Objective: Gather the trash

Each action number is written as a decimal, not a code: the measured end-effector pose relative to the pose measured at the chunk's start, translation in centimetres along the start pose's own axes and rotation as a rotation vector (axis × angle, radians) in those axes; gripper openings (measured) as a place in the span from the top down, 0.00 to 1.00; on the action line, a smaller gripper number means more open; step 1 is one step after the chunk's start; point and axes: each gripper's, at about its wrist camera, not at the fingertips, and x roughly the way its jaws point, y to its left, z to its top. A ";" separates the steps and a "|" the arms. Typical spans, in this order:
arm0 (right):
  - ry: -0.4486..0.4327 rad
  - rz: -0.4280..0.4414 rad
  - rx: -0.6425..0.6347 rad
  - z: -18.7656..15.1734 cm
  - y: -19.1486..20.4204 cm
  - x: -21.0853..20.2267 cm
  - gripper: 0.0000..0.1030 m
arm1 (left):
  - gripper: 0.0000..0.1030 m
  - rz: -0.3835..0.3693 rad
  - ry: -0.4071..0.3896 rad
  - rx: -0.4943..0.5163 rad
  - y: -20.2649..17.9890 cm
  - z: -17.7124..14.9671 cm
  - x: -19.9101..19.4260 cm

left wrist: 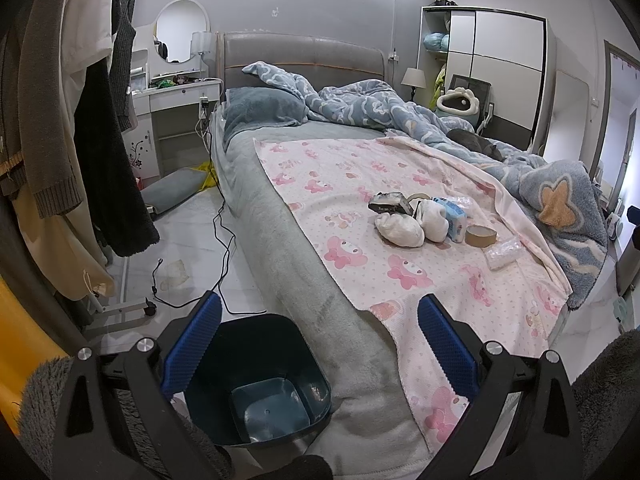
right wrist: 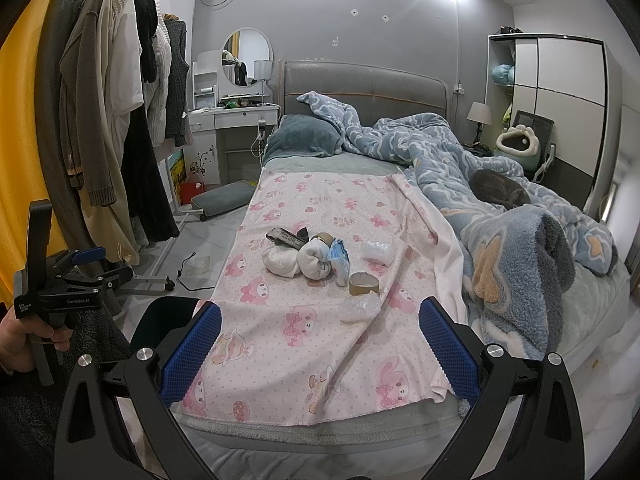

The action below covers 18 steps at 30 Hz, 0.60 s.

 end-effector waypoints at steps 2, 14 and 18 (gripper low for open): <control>0.000 -0.003 -0.003 0.0 0.0 0.0 0.03 | 0.03 0.001 0.002 0.002 -0.2 -0.2 -0.2; 0.023 0.041 -0.006 0.4 -0.3 1.1 0.03 | 0.03 -0.041 0.031 0.007 0.3 0.9 0.9; 0.041 -0.018 -0.002 0.6 -0.4 3.2 0.03 | 0.03 -0.088 0.030 0.006 0.6 1.9 1.2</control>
